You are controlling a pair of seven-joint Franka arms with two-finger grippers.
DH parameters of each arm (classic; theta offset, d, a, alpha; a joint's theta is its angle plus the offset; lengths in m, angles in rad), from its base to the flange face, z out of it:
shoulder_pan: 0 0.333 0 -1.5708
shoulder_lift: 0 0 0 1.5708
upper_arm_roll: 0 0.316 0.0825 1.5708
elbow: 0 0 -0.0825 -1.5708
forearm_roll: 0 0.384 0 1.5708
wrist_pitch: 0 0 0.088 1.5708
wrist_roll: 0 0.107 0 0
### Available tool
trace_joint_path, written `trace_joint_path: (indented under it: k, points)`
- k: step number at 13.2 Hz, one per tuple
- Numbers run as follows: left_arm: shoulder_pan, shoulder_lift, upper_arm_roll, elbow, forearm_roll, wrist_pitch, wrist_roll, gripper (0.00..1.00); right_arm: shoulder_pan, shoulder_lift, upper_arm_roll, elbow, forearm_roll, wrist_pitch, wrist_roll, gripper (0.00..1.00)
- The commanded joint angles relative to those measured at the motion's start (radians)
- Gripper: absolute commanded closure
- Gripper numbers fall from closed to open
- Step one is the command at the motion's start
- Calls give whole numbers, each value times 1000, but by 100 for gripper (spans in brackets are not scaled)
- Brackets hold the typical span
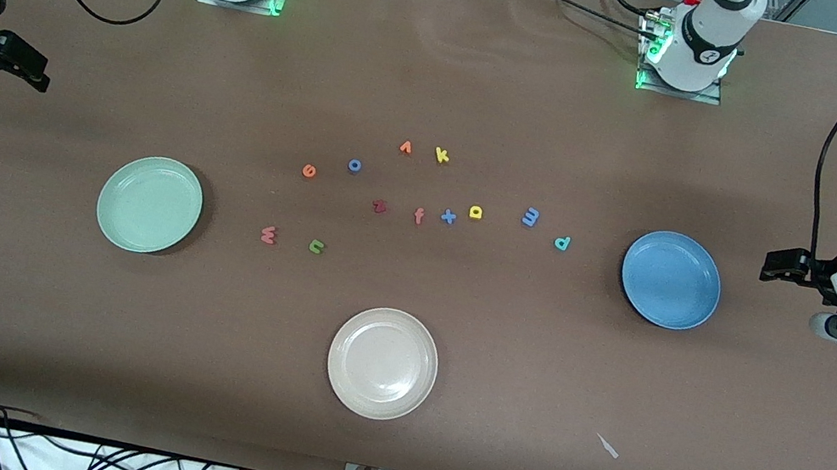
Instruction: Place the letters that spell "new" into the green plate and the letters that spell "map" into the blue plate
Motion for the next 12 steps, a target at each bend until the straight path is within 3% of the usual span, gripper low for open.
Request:
trace_joint_path:
  k: [1, 7, 12]
  points:
    - [-2, -16, 4, -18, -29, -4, -10, 0, 4, -6, -4, -5, -9, -4, -12, 0]
    - [-1, -19, 6, -18, -28, -4, -11, 5, 4, -6, -4, -5, -9, -6, -11, 0]
    - [-1, -16, 4, -17, -28, -4, -8, 0, 4, -6, -4, -5, -9, -6, -12, 0]
